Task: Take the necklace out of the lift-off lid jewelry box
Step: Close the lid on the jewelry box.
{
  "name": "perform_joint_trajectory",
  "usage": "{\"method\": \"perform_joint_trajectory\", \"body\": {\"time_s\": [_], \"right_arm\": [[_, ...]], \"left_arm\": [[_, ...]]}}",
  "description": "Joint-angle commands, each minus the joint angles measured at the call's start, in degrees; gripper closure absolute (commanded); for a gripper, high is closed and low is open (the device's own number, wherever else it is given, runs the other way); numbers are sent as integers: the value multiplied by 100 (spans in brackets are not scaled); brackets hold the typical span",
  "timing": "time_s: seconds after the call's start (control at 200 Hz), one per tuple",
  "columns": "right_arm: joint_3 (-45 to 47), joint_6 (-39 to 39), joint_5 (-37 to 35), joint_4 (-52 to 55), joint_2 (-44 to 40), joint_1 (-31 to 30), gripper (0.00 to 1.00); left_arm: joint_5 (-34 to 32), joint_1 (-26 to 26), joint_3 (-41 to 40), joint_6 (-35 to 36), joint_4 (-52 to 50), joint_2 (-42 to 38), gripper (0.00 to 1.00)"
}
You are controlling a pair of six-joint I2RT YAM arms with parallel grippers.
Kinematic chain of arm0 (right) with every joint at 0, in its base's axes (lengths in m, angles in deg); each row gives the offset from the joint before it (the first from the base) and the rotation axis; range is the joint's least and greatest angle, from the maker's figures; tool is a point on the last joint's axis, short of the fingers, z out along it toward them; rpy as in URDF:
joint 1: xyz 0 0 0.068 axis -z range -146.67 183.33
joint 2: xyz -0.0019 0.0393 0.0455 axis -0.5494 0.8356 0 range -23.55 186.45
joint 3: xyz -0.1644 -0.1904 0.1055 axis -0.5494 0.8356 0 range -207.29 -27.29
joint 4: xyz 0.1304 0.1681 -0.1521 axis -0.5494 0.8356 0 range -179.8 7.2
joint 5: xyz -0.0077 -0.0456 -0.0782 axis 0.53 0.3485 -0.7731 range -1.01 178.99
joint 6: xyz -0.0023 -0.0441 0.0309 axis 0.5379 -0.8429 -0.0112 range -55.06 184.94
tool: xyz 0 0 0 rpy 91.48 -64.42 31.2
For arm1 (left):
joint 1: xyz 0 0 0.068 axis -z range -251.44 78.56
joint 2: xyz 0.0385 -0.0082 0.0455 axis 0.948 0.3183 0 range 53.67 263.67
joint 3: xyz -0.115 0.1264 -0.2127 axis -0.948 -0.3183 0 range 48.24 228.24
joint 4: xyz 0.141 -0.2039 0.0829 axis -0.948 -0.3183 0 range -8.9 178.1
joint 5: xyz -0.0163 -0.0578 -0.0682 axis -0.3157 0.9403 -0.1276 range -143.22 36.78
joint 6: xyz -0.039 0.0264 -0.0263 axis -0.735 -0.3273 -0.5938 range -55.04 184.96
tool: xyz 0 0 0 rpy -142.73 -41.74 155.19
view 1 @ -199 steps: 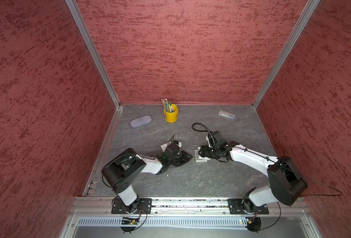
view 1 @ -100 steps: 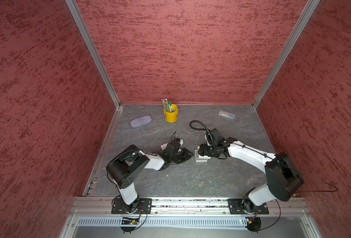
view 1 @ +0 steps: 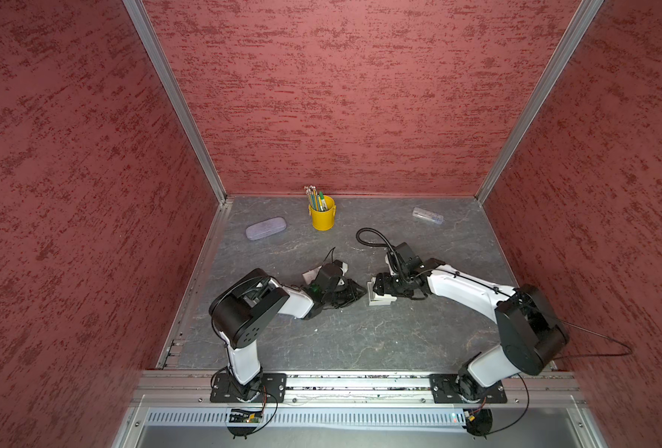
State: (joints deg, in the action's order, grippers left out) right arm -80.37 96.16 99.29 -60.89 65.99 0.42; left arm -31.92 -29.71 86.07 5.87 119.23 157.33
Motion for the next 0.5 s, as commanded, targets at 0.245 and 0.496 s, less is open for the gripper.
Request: {"method": "perform_joint_trajectory", "body": {"time_s": [0.245, 0.496], "right_arm": [[-76, -11, 195, -175, 117, -41, 28], [-160, -125, 448, -183, 251, -38, 28]], "left_arm": [[94, 60, 129, -59, 341, 250, 74], [85, 173, 211, -93, 417, 380, 75]]}}
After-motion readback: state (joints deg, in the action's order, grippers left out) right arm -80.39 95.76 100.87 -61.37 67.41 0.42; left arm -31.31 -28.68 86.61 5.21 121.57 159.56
